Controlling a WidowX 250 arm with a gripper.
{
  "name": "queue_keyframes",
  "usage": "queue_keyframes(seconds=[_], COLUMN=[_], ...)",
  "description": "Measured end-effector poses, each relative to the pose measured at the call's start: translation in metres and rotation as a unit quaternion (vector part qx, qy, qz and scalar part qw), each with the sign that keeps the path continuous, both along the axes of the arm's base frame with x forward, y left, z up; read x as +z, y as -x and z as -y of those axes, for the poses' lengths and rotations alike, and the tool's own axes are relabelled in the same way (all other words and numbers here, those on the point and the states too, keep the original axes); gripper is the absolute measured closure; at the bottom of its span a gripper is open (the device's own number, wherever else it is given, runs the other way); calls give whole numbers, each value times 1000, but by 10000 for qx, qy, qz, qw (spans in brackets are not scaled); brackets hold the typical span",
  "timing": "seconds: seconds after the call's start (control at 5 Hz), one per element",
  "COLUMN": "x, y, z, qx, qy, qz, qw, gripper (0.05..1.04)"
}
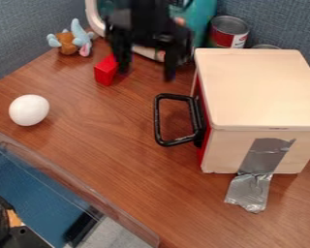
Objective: Open the drawer
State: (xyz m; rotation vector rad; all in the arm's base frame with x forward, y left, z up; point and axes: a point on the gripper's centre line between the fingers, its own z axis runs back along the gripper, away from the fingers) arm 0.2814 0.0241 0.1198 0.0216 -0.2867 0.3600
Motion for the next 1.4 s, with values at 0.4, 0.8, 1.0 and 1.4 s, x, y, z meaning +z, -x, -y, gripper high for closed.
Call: queue_keyframes(seconds=[0.4,0.8,1.0,1.4], x=[-45,-56,-66,-94], y=[10,-4,-7,-6], z=[-11,-8,-4,0], qx=[729,979,1009,1185], qy=[80,740,856,1002], qz=[-212,231,191,25], qw=[9971,9922,9910,9879], gripper=[84,84,84,84])
